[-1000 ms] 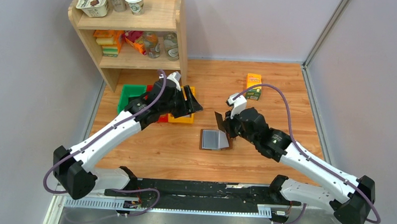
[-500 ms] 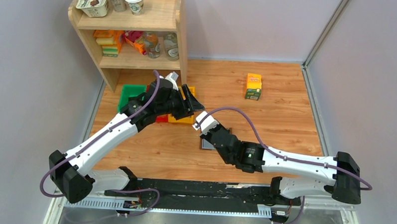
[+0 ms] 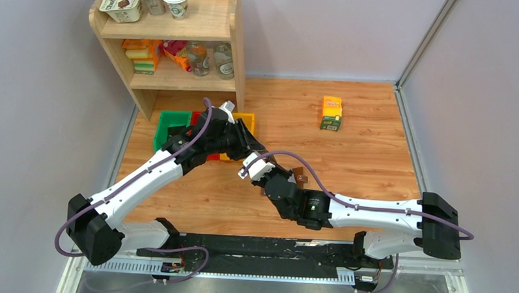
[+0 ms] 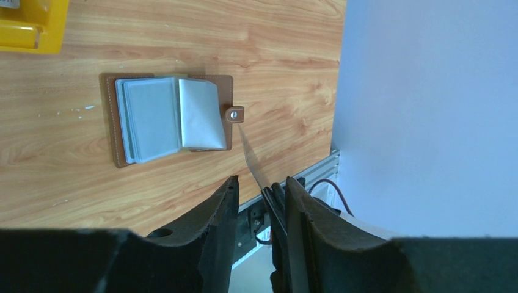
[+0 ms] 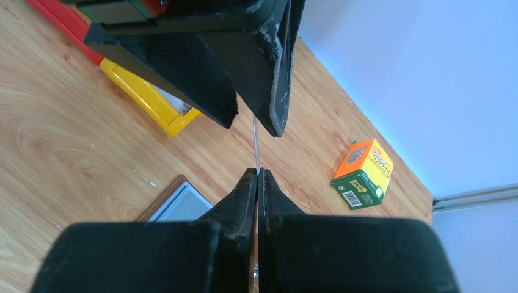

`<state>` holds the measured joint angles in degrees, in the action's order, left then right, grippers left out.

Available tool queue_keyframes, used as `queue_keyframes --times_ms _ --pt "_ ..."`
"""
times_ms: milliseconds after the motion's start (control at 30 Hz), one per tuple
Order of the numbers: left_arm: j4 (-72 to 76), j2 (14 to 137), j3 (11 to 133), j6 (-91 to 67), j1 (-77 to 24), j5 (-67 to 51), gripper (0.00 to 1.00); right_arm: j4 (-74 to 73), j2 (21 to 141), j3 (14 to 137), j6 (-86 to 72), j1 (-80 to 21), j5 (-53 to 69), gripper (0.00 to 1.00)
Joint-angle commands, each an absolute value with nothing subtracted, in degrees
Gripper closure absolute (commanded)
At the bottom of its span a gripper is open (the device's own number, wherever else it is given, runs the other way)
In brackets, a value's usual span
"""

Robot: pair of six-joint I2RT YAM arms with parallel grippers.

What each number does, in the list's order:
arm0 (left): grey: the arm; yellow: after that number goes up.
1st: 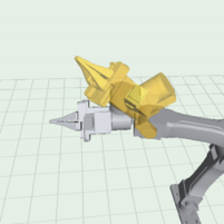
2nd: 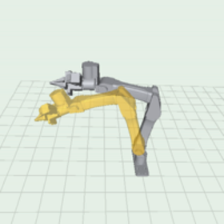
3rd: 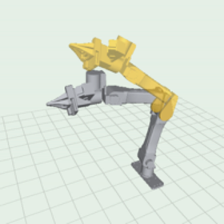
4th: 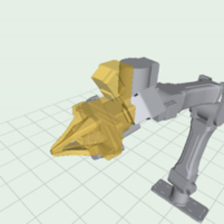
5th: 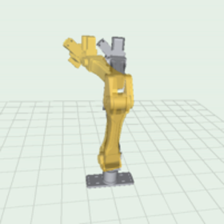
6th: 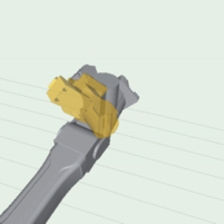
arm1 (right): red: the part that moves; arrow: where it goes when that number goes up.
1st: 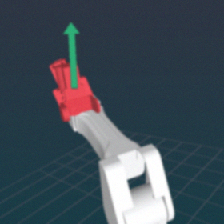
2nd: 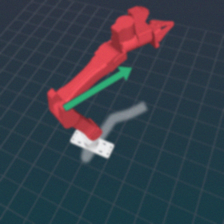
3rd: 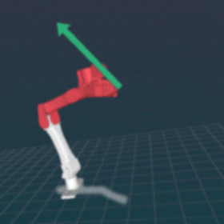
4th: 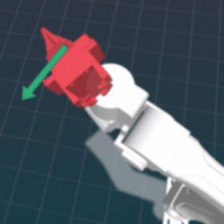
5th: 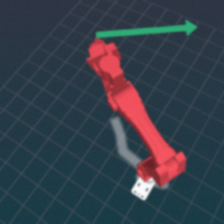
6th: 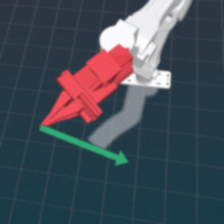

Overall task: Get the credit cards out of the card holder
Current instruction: Place the credit card in the storage box.

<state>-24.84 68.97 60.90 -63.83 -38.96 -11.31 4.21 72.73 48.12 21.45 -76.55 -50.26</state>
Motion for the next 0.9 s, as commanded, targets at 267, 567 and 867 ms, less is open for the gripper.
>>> queue_keyframes --times_ms 267,567,867 --pt "-19.60 66.45 58.45 -54.77 -38.76 -11.52 1.00 5.10 74.71 51.24 20.05 -77.17 -50.81 0.91" --pt "-22.14 61.97 57.92 -36.51 -33.23 -10.37 1.00 -7.81 69.44 54.93 9.95 -74.28 -36.67 0.27" --pt "-28.91 60.21 58.45 -19.53 -18.83 -15.29 1.00 -15.03 62.23 53.53 -3.94 -61.02 -15.40 0.10"
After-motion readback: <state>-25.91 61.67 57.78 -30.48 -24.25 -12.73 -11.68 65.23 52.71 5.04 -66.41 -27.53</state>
